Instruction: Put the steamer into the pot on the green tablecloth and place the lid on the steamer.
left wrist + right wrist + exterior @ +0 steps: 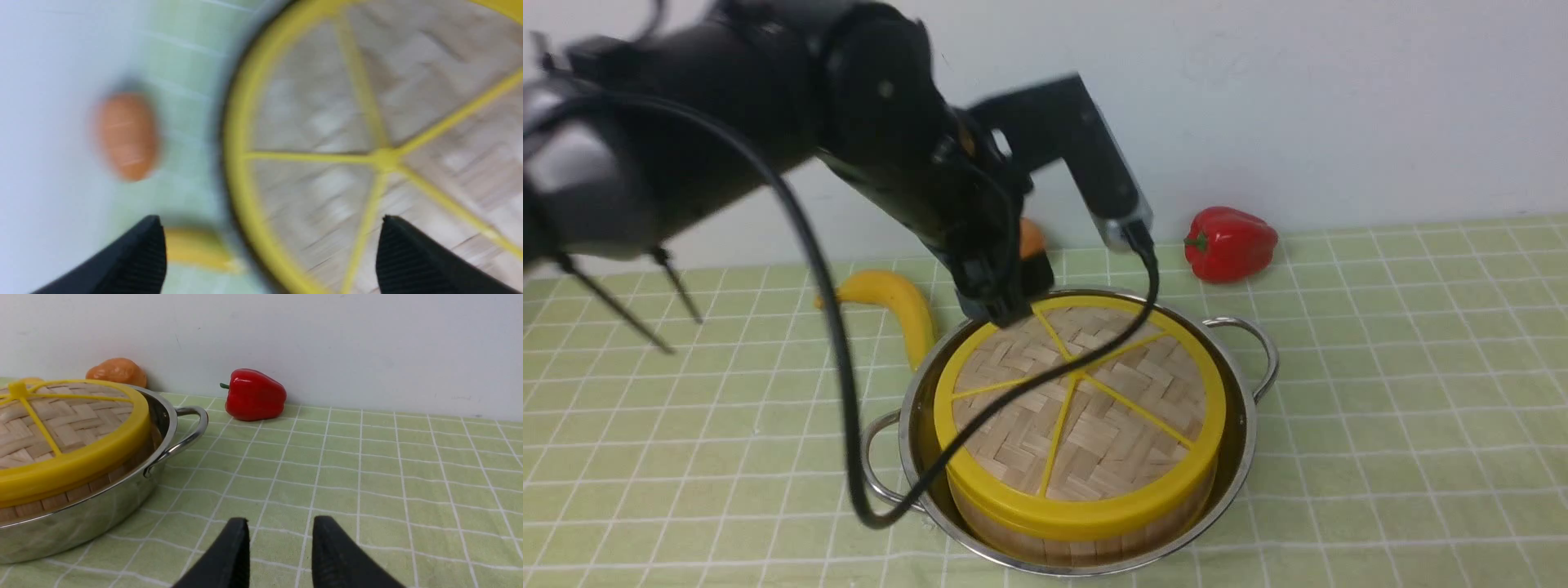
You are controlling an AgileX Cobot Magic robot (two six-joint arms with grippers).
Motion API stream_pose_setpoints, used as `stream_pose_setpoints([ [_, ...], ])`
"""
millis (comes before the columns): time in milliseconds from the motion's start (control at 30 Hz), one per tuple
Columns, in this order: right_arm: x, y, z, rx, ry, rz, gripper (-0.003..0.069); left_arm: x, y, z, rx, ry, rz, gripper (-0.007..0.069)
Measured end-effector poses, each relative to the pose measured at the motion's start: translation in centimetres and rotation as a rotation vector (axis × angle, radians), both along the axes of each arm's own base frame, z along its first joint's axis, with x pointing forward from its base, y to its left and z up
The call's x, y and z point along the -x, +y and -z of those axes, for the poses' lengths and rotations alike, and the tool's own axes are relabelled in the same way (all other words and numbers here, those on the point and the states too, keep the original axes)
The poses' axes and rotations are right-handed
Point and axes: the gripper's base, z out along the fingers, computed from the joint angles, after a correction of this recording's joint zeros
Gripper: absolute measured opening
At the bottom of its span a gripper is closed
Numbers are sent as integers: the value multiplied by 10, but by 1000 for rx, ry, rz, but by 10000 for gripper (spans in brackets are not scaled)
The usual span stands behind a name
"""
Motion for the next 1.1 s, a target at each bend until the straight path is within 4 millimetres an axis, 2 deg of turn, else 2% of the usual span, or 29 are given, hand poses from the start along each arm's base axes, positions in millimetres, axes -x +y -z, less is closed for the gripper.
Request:
stream_pose_setpoints([
  [167,0,0,0,0,0,0,242,32,25,-55,136,-139,-131,539],
  [300,0,0,0,0,0,0,242,49,36,-79,211,-209,-153,456],
  [400,0,0,0,0,0,0,242,56,39,-86,228,-229,-155,396],
  [667,0,0,0,0,0,0,242,53,38,-83,223,-221,-156,243],
  [867,0,0,0,0,0,0,242,56,41,-74,256,-201,-177,176],
  [967,0,0,0,0,0,0,242,69,71,-58,372,-206,-266,161],
  [1033,0,0,0,0,0,0,242,82,100,-53,509,-237,-379,156],
  [1067,0,0,0,0,0,0,242,84,102,-48,521,-226,-394,156],
  [1100,0,0,0,0,0,0,242,92,117,-47,577,-259,-451,156],
])
